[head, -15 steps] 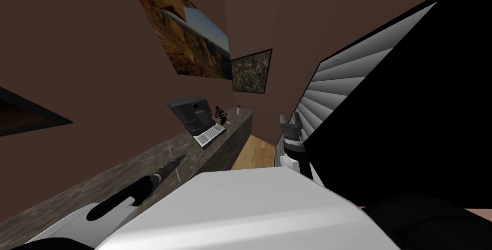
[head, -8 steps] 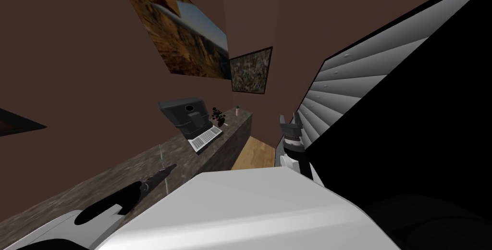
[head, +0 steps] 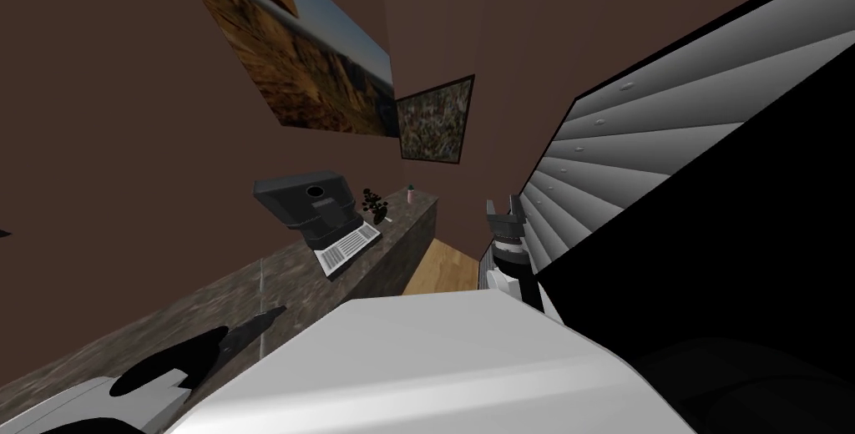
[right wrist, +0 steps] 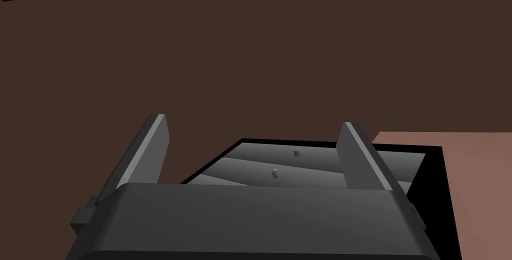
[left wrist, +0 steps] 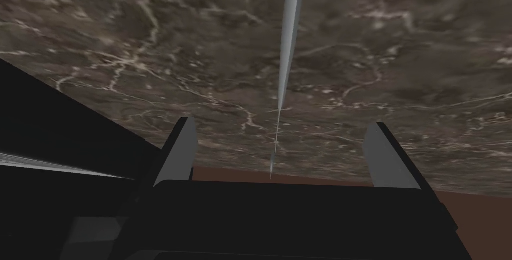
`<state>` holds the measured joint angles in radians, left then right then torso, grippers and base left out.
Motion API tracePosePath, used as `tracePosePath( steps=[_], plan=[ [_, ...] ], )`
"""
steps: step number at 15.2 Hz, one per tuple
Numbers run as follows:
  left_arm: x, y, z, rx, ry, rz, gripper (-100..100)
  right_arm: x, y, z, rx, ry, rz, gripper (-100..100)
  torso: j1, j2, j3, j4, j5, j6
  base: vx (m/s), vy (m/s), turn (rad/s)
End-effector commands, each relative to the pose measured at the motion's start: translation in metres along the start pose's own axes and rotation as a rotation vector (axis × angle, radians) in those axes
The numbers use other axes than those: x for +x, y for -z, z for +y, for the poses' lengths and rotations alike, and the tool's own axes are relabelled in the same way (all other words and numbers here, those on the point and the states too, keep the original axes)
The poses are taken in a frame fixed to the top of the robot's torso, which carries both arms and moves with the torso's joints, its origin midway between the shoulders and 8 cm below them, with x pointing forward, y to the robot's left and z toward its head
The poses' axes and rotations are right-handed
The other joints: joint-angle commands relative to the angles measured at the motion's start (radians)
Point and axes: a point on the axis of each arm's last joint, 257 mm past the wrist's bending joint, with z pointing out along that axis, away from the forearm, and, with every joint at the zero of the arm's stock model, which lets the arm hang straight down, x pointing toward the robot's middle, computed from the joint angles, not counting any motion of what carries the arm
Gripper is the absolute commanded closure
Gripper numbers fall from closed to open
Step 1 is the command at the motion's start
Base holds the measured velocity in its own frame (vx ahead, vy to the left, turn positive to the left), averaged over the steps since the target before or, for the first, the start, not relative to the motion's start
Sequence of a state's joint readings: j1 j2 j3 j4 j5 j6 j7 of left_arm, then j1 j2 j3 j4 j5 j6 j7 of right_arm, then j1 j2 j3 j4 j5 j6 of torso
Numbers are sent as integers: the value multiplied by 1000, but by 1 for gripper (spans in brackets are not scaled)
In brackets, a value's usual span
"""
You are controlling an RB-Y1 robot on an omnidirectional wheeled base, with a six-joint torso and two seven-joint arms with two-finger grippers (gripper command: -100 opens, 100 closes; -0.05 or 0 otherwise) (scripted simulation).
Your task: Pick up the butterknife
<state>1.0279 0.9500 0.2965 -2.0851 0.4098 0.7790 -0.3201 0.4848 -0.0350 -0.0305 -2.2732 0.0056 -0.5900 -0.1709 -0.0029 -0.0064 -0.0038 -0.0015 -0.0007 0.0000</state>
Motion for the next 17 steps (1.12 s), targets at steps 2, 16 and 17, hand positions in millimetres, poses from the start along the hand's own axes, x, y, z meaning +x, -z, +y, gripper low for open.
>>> tracePosePath(
  steps=[2,16,17],
  plan=[
    [3,1,25,-73,-29,28,-100,0,0,0,0,0,0,0,0,0,0,0,0,0,90,-52,7],
    [6,-6,22,-53,-9,17,100,0,0,0,0,0,0,0,4,7,5,3,2,0,1,5,-12],
    [4,-3,20,-52,-15,18,100,0,0,0,0,0,0,0,3,7,4,2,2,0,15,-31,74]
  ],
)
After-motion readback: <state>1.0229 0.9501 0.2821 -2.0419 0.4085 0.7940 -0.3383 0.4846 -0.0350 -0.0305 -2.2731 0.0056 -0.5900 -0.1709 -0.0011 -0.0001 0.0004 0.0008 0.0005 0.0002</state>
